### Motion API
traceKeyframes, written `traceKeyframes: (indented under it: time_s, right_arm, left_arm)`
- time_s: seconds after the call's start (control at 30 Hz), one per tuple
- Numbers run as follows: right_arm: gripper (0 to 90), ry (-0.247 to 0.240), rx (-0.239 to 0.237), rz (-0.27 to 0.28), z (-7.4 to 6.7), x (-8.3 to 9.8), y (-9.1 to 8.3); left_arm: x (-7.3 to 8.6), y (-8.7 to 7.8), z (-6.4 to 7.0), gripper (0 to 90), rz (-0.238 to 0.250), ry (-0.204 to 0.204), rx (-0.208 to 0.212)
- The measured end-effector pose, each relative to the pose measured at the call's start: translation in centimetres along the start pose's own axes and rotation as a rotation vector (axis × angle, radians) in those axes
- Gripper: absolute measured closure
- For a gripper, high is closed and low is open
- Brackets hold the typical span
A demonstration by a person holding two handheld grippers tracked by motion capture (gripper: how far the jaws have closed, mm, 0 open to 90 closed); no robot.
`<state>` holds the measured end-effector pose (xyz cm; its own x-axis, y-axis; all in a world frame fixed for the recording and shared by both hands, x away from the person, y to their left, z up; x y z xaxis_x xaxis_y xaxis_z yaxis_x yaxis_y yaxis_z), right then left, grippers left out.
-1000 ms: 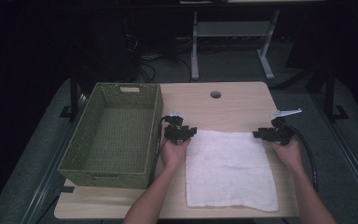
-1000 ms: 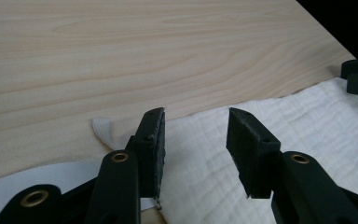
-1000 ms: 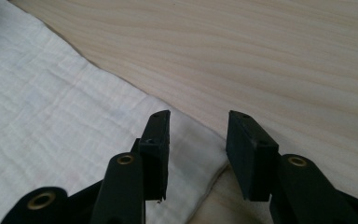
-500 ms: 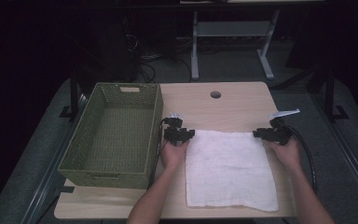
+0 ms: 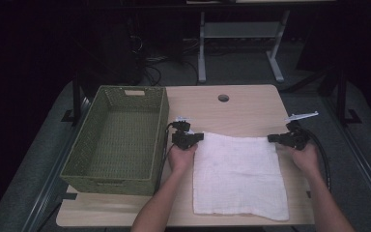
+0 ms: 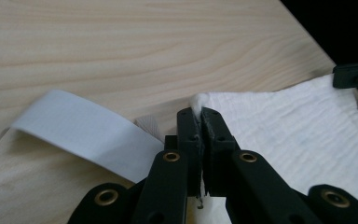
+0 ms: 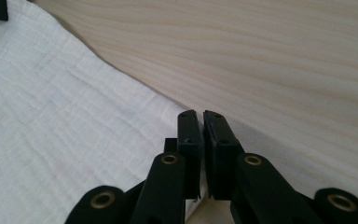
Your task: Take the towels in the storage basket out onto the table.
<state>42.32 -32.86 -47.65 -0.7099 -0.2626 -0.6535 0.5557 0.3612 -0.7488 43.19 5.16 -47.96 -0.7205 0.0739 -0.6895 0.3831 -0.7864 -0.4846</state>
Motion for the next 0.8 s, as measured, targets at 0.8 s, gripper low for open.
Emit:
traceKeyframes:
  time_s: [0.8]
  right_arm:
    - [85.2, 0.016, -0.141, 0.129, 0.5, -1.3, -5.9]
  left_arm:
    - [-2.3, -3.4, 2.9, 86.7, 0.073, 0.079, 0.184]
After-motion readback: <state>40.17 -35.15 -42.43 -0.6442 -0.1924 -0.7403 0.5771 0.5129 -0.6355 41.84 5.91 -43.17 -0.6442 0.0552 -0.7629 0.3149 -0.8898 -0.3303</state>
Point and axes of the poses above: each handheld gripper's, and its own axes: y roughly forward along the jaws, x roughly out of its underside, z roughly to its right, the point moved 2 cm from there along y, roughly forward along the jaws, and after that the axes turned 11 degrees about x, right-handed, at the moved point
